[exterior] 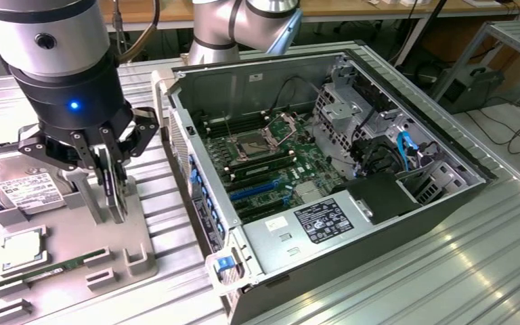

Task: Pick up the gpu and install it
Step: 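Pick up the gpu and move the gpu toward the slot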

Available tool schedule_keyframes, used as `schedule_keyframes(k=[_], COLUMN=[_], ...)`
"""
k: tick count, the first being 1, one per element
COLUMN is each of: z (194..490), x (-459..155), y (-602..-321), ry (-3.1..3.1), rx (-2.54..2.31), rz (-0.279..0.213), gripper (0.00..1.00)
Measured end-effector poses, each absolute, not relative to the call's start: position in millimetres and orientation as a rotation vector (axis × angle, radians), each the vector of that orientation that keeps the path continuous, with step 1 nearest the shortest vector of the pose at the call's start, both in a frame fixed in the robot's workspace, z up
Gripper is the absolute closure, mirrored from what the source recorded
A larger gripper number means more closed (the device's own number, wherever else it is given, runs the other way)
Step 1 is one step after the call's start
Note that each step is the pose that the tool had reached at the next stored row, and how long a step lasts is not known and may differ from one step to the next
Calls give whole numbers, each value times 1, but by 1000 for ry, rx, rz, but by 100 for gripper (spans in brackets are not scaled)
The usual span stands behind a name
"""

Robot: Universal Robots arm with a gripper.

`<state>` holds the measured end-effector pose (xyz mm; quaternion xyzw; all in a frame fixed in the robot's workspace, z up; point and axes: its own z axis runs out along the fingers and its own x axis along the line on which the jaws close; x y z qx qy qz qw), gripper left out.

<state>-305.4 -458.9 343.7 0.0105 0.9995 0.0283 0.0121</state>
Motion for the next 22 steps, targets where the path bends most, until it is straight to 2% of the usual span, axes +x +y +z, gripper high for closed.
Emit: schedule_keyframes(k=[22], z=[365], x=[-305], y=[-459], ry=[3116], rx=[33], rz=[91], gripper=[73])
